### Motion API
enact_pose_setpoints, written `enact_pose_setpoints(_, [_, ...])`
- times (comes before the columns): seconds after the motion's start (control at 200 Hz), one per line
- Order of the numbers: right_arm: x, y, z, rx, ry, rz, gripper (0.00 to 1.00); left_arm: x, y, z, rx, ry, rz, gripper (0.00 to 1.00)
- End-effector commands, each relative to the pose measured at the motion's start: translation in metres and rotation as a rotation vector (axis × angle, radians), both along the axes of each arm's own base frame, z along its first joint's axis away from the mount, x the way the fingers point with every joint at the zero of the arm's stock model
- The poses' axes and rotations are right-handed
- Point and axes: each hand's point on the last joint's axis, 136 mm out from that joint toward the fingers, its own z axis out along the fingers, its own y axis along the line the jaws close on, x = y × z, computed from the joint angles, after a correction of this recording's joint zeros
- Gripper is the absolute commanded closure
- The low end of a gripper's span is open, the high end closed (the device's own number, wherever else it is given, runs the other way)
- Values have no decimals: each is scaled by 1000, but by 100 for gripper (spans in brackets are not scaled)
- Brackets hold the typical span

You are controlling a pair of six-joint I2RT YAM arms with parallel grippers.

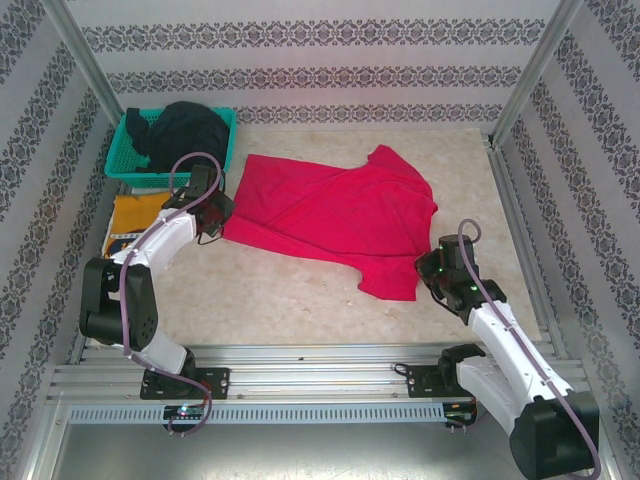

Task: Fold and stack the t-shirts

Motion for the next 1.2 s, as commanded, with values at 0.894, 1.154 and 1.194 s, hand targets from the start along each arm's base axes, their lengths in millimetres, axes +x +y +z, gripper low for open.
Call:
enact_pose_setpoints(0.894, [-26, 52, -65, -250, 91, 546, 39, -6, 3, -22, 1, 42, -10, 100])
enact_pose_setpoints(1.154, [-21, 56, -63, -409, 135, 698, 35, -6, 3, -23, -1, 42, -10, 100])
enact_pose_setpoints(1.194, [-20, 58, -60, -443, 133, 729, 34, -6, 3, -23, -2, 42, -9, 100])
